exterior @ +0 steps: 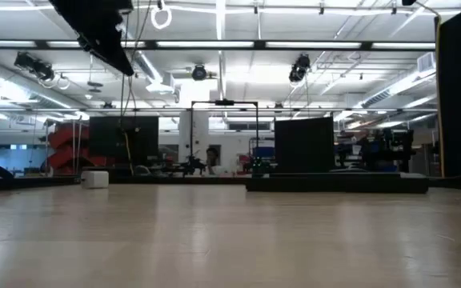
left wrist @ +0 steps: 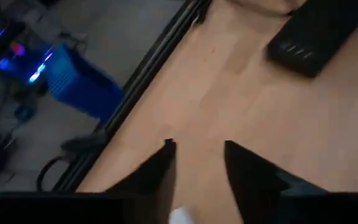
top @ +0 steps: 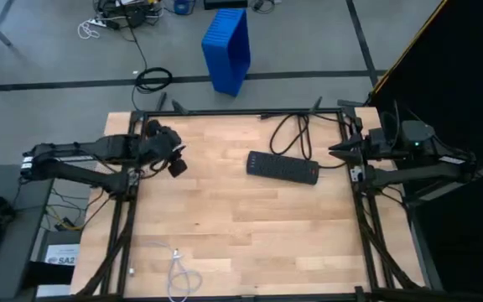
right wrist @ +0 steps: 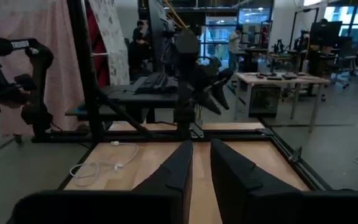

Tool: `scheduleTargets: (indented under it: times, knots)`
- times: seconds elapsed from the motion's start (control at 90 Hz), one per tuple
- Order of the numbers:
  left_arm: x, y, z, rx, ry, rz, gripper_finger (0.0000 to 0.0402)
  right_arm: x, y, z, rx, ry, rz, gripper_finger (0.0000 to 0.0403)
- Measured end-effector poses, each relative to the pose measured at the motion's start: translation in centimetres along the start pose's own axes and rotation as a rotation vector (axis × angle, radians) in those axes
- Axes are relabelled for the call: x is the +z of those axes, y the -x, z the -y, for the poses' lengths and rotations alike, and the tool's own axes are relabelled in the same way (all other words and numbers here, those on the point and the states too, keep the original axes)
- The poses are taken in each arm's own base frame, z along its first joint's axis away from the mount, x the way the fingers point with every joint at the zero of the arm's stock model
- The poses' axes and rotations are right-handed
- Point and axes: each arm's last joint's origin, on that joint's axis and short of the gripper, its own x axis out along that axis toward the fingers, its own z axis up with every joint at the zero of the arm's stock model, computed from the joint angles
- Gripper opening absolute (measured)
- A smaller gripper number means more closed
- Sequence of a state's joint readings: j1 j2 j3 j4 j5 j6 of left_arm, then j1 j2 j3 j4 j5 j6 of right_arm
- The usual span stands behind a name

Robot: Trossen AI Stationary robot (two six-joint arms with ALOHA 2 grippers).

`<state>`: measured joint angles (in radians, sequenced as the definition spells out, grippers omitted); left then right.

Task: Insert USB
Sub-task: Insert the white charger cable into the white charger adapter

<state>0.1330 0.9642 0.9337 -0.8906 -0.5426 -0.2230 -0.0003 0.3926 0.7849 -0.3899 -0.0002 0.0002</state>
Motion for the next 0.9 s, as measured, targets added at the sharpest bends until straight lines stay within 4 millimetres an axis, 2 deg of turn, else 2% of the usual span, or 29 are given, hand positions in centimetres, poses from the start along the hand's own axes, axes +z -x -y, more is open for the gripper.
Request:
scheduleTargets:
  times: [0.144,0.267,0.478,0.633,0.756,0.9]
  knots:
    - [-0.8,-3.2,-0.8,0.07,0.078,-0.257,0.0235,0.0,0.0,0.0,0.0,0.0,0.0,0.0035]
    - [-0.8,-6.2,-1.5,0.15,0.092,-0.377,0.0258,0.0,0.0,0.0,0.0,0.0,0.0,0.003]
    - [-1.6,-12.3,-2.3,0.077,0.144,-0.631,0.0251,0.0,0.0,0.0,0.001,0.0,0.001,0.0025]
    - [-2.3,-15.7,-2.9,0.015,0.245,-0.687,0.0233,0.0,0.0,0.0,0.002,0.0,0.002,0.0028]
    - [-3.2,-16.9,-2.8,-0.043,0.291,-0.697,0.023,0.0,0.0,0.0,0.002,0.0,0.003,0.0032]
    - [-4.4,-16.4,-3.3,-0.025,0.291,-0.763,0.023,0.0,0.0,0.0,0.002,0.0,0.003,0.0035]
